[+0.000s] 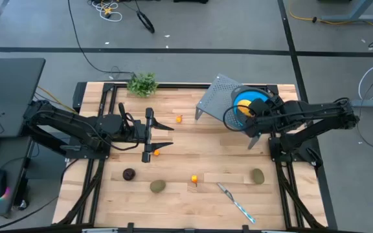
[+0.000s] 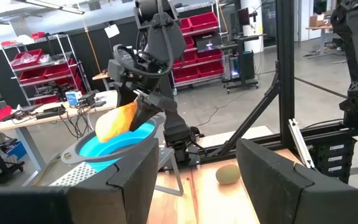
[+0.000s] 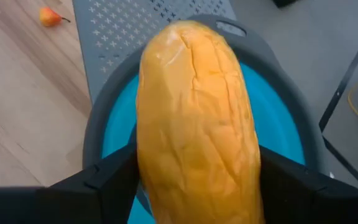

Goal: Pick & Place Fruit
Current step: Put the mango into the strainer bowl on the shelf, then put the right kiwi into the strainer bowl on the shelf

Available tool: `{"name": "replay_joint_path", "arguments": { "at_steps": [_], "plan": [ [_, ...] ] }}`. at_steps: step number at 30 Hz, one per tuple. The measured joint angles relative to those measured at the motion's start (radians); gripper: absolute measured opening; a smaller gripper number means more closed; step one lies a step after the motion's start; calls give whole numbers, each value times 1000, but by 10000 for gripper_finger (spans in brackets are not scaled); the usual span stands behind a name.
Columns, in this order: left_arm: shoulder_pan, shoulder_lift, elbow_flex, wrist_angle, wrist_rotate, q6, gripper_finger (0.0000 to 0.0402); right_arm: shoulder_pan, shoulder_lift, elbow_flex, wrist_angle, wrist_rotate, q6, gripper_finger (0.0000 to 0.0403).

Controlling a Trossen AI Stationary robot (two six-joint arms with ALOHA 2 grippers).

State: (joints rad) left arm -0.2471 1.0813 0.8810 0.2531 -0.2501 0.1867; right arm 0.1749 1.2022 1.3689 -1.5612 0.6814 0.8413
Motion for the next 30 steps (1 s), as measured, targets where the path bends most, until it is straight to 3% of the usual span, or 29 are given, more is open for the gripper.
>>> {"name": "replay_joint_path", "arguments": {
  "at_steps": [12, 20, 30],
  "plan": [
    [0, 0, 0, -1, 0, -3, 224, -4, 0, 33, -1, -46, -20, 300],
    [0, 0, 0, -1, 0, 0, 224, 103, 10, 66, 132, -303, -143, 299],
    [0, 0, 0, -2, 0, -15, 224, 302, 187, 66, 57, -569, 131, 299]
  ]
}}
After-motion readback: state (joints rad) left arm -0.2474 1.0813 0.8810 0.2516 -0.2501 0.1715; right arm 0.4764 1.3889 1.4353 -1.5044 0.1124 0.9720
